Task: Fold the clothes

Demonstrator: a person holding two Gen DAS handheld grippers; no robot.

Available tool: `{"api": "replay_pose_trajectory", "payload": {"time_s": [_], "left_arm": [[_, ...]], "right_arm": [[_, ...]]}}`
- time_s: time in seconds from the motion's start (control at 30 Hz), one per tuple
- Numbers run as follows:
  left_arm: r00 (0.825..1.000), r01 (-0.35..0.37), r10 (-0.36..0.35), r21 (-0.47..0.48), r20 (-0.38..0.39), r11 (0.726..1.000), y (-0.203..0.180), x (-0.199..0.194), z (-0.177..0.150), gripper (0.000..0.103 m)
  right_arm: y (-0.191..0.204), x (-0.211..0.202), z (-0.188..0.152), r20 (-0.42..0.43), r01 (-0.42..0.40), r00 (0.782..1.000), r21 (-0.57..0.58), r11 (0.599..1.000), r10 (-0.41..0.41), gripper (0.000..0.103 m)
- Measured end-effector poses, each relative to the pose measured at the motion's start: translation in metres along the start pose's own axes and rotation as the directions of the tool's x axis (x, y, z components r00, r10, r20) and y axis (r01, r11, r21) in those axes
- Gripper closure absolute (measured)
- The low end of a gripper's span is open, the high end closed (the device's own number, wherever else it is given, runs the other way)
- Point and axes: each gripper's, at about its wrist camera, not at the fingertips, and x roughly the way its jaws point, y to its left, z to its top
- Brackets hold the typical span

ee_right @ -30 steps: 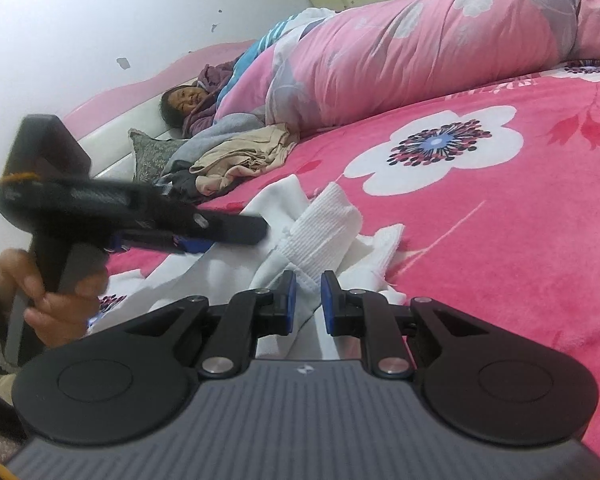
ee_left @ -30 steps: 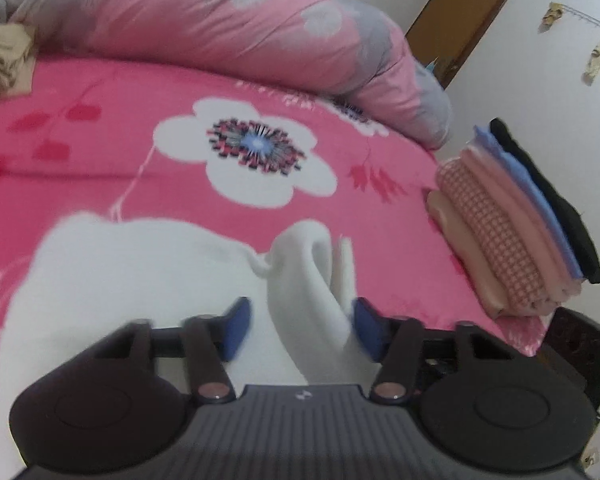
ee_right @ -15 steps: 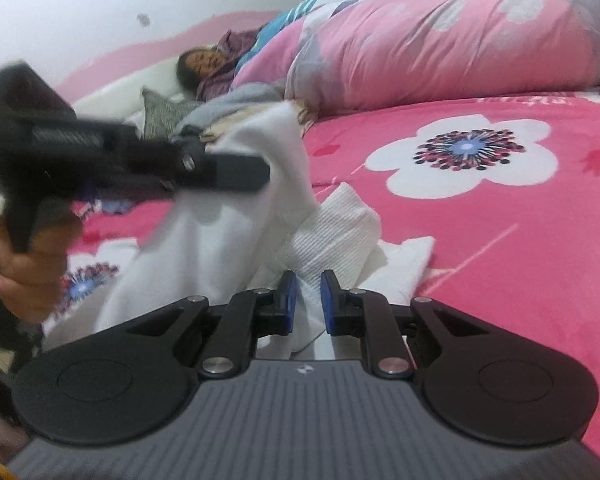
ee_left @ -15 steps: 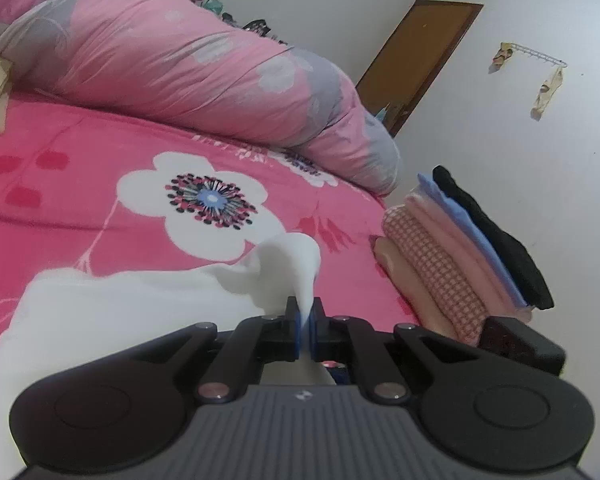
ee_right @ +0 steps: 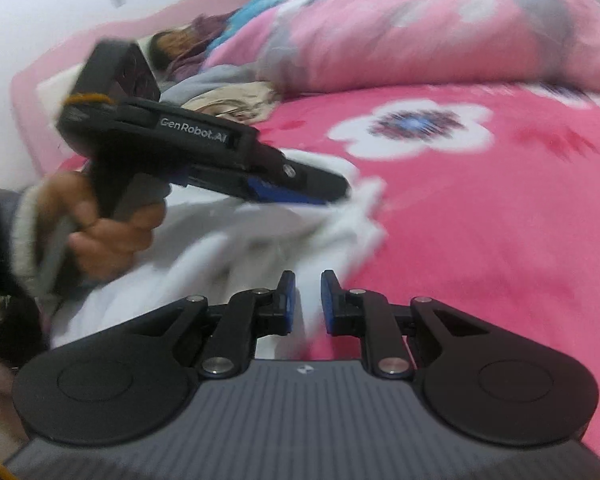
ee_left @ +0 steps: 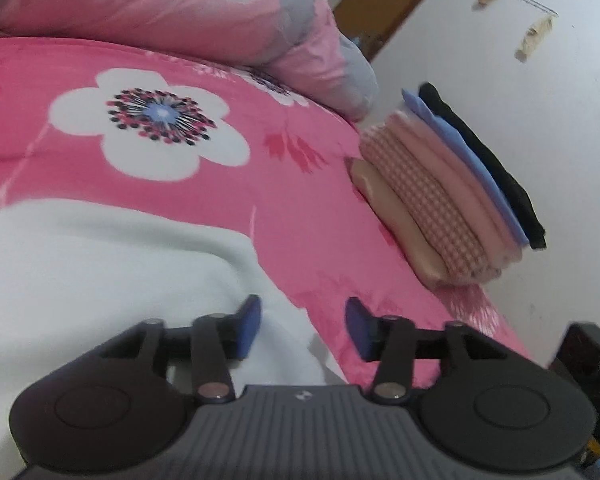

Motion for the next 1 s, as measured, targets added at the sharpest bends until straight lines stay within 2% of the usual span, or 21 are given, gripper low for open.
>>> {"api": "replay_pose_trajectory", "payload": {"time_s": [0.1,0.17,0.27,0.37,0.5,0.6,0.73,0.87,0.9,1.0], "left_arm": [[1.0,0.008,-0.008,0.003,0.005,1.0,-0.004,-0.003,0.0,0.039],[1.0,-0.005,0.005,0.012,0.015,1.0,-0.008,-0.01,0.002,0.036],[0.999,-0.013,0.012,0.022,0.049,1.0,-0.015,-0.029,0.003,0.036],[0.998,-0.019,0.017,0.032,0.061,0.999,-0.022,-0.049,0.001,0.036],[0.997,-0.038,0.044,0.109,-0.057,0.993,-0.038,-0.063,-0.015,0.037],[0.988,-0.091,0.112,0.194,-0.104,0.977,-0.054,-0.062,-0.029,0.04],[0.974,-0.168,0.201,0.265,-0.102,0.949,-0.065,-0.056,-0.041,0.061],[0.972,-0.182,0.212,0.246,-0.099,0.952,-0.062,-0.054,-0.042,0.083],[0.974,-0.176,0.203,0.239,-0.096,0.955,-0.061,-0.055,-0.042,0.093],[0.984,-0.146,0.164,0.217,-0.069,0.965,-0.057,-0.061,-0.042,0.096]], "right_arm": [[-0.006,-0.035,-0.028,0.042,0.041,0.998,0.142,0.989,-0.047,0.089],[-0.006,-0.054,-0.044,0.098,0.018,0.994,0.237,0.971,-0.042,0.088],[0.001,-0.067,-0.059,0.176,-0.062,0.984,0.32,0.946,0.005,0.088],[0.014,-0.066,-0.06,0.201,-0.09,0.979,0.305,0.948,0.028,0.087],[0.023,-0.053,-0.054,0.179,-0.113,0.982,0.267,0.957,0.066,0.086],[0.027,-0.044,-0.048,0.161,-0.136,0.982,0.229,0.964,0.1,0.087],[0.03,-0.037,-0.042,0.124,-0.153,0.983,0.172,0.973,0.132,0.087],[0.024,-0.032,-0.032,0.111,-0.173,0.981,0.134,0.976,0.158,0.087],[0.023,-0.029,-0.03,0.102,-0.184,0.98,0.119,0.976,0.172,0.087],[0.025,-0.02,-0.024,0.042,-0.228,0.973,0.054,0.972,0.226,0.087]]}}
